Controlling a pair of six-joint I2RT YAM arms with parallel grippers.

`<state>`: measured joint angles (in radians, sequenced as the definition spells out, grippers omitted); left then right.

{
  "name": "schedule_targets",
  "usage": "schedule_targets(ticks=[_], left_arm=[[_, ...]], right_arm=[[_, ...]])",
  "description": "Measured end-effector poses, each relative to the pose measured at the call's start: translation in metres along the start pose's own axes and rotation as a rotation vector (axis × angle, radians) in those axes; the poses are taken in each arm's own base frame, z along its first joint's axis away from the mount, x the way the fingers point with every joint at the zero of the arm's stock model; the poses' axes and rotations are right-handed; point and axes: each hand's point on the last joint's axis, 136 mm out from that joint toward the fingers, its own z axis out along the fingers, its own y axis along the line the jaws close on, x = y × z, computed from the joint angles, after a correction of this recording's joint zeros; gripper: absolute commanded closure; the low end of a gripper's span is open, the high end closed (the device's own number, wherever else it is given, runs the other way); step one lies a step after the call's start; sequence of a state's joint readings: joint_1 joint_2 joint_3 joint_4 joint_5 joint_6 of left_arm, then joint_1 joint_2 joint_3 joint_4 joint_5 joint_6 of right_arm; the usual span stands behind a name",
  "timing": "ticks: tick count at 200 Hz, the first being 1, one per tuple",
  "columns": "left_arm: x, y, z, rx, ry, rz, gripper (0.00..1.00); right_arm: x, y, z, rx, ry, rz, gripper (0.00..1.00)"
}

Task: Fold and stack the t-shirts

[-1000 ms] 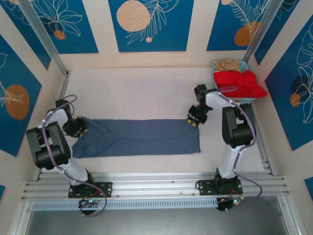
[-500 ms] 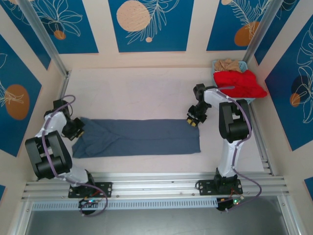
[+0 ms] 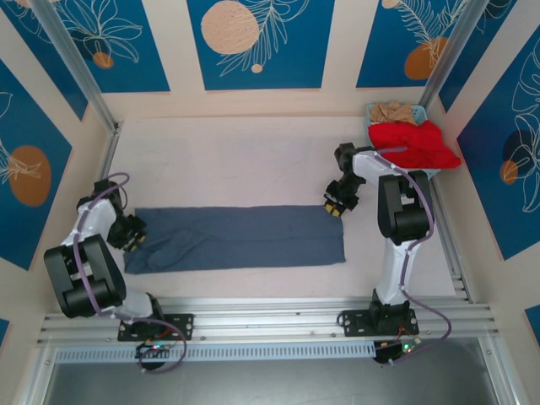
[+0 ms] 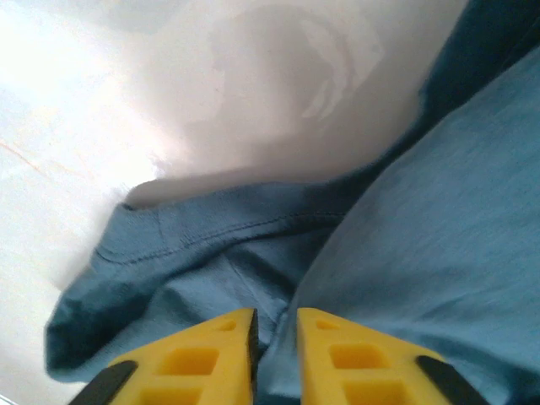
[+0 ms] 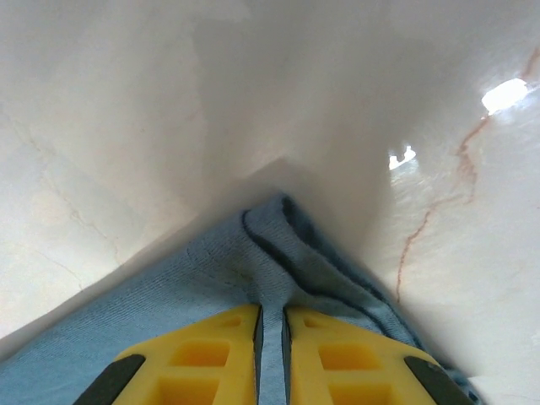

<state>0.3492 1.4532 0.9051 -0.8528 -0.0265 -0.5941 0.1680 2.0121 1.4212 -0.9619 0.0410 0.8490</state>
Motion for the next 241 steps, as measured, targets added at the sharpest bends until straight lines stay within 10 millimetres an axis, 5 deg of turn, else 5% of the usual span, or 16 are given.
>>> schedule_targets(ticks=[23,60,111,127,166,207,241], left_arm=[[-0.007,-0.004,-0.011,-0.019,-0.031,0.014,0.65],[-0.017,-0.051,-0.041,0.093,-0.115,0.085,0.73],[-0.004,-0.086,0.013,0.075,0.067,0.111,0.77],[0.004,-0.085,0.028,0.054,0.124,0.103,0.77],[0.02,-0.102,0.035,0.082,0.165,0.131,0.78],[0.049,-0.146,0.039,0.147,0.23,0.196,0.77],[0.051,-0.19,0.037,0.194,0.228,0.25,0.73]], right_arm=[[0.009,0.007,-0.007,-0.001,-0.036,-0.046,0.83],[0.044,0.032,-0.021,-0.044,-0.064,-0.14,0.83],[0.066,0.053,0.012,-0.013,0.033,-0.158,0.83],[0.057,0.05,0.023,0.019,0.07,-0.124,0.83],[0.014,0.036,0.011,0.011,0.092,-0.047,0.84],[-0.037,0.016,-0.001,-0.012,0.101,0.004,0.84],[-0.084,0.019,-0.012,-0.042,0.035,-0.033,0.84]])
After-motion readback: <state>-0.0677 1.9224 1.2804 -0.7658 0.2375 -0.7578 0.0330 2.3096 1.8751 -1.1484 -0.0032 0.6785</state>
